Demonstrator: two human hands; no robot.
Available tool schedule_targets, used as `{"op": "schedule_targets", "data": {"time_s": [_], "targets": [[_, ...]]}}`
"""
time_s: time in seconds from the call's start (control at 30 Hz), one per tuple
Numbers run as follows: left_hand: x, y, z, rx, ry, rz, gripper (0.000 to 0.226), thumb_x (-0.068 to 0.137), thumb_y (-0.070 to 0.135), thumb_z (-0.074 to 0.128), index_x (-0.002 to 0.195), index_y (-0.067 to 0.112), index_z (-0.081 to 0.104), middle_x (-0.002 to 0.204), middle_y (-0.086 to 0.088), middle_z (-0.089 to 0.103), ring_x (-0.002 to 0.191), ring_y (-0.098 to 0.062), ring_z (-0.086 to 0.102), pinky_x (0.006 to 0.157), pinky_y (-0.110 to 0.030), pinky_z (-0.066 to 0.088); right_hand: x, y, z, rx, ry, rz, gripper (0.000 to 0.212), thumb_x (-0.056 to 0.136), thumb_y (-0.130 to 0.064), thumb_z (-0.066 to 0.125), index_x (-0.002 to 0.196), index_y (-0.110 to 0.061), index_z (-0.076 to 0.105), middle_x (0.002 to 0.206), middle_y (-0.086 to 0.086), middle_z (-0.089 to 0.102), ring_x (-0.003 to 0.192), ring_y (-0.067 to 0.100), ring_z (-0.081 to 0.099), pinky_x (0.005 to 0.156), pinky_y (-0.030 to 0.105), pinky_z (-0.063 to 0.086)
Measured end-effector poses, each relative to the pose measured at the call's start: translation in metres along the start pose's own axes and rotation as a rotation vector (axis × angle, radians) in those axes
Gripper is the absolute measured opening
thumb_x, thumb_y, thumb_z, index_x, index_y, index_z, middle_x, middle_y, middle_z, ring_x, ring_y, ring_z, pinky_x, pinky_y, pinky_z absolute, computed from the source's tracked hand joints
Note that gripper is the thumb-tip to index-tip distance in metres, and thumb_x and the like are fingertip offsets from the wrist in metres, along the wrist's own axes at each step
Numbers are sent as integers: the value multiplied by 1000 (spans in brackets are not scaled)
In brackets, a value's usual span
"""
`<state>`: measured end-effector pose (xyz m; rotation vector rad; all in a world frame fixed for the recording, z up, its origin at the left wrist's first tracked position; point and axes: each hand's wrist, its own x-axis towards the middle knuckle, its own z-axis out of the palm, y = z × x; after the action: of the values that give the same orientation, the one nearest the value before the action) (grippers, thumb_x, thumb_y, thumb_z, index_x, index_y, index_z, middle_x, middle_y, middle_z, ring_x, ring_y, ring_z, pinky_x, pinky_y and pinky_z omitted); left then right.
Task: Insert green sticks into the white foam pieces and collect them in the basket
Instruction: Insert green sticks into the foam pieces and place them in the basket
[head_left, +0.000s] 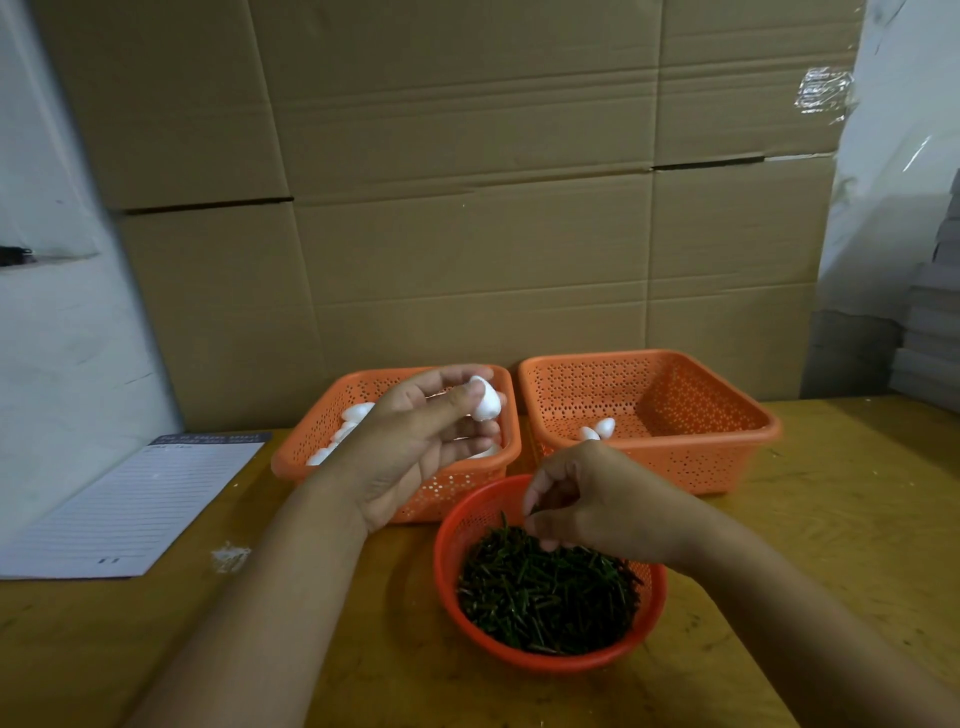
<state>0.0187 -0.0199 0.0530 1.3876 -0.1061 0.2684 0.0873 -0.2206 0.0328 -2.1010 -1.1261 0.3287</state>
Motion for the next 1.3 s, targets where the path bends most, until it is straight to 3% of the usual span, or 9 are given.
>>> {"op": "schedule_targets", "data": {"time_s": [0.07, 0.17, 0.33, 0.47, 0.63, 0.87, 1.07, 1.3], "targets": [[-1, 4, 1, -41, 7, -19, 35, 87, 23, 66, 120, 13, 66, 95, -10, 75, 80, -16, 71, 72, -26, 58, 0, 0, 0, 0, 3, 0, 5, 89, -12, 72, 87, -16, 72, 76, 3, 76, 67, 9, 69, 69, 28, 56], [-3, 7, 5, -95, 43, -49, 35, 85, 25, 64, 117, 11, 66, 98, -16, 75, 75, -15, 72, 66, -25, 59, 1, 0, 0, 8, 8, 6, 4, 89, -13, 72, 87, -17, 72, 77, 3, 76, 71, 12, 71, 71, 30, 57], [-3, 7, 8, -132, 82, -100, 30, 82, 31, 66, 103, 9, 68, 94, -15, 76, 67, -11, 70, 59, -21, 58, 1, 0, 1, 9, 6, 11, 5, 89, -13, 72, 87, -18, 71, 76, 2, 76, 69, 10, 71, 71, 29, 57], [-1, 5, 6, -105, 83, -134, 28, 85, 37, 65, 74, 15, 80, 88, -11, 76, 65, -9, 69, 57, -20, 57, 1, 1, 1, 6, 2, 19, 4, 89, -14, 72, 88, -18, 72, 76, 2, 76, 70, 9, 72, 70, 26, 57], [-1, 5, 5, -105, 94, -151, 33, 83, 45, 66, 67, 20, 80, 79, -5, 74, 62, -7, 68, 55, -18, 55, 1, 2, 1, 9, -3, 16, 5, 89, -15, 72, 87, -19, 72, 76, 0, 76, 70, 6, 72, 64, 16, 53], [-1, 4, 2, -121, 47, -135, 26, 84, 41, 71, 75, 18, 80, 90, -8, 74, 69, -9, 68, 61, -21, 57, 2, 3, 1, 15, 2, 17, 6, 88, -15, 72, 86, -20, 72, 75, 1, 75, 70, 10, 72, 65, 20, 55], [-3, 4, -1, -210, -8, -119, 9, 74, 17, 80, 83, 16, 79, 101, -13, 74, 76, -16, 71, 65, -25, 59, 2, 4, 2, 13, -2, 13, 6, 88, -15, 73, 85, -20, 71, 74, 5, 75, 67, 11, 70, 61, 17, 51], [-7, 4, -5, -192, -89, -116, 37, 75, -2, 73, 110, 10, 71, 107, -13, 73, 95, -26, 73, 75, -28, 59, 3, 5, 2, 9, -6, 9, 6, 88, -16, 73, 85, -21, 71, 74, 3, 75, 65, 8, 70, 58, 14, 48]]}}
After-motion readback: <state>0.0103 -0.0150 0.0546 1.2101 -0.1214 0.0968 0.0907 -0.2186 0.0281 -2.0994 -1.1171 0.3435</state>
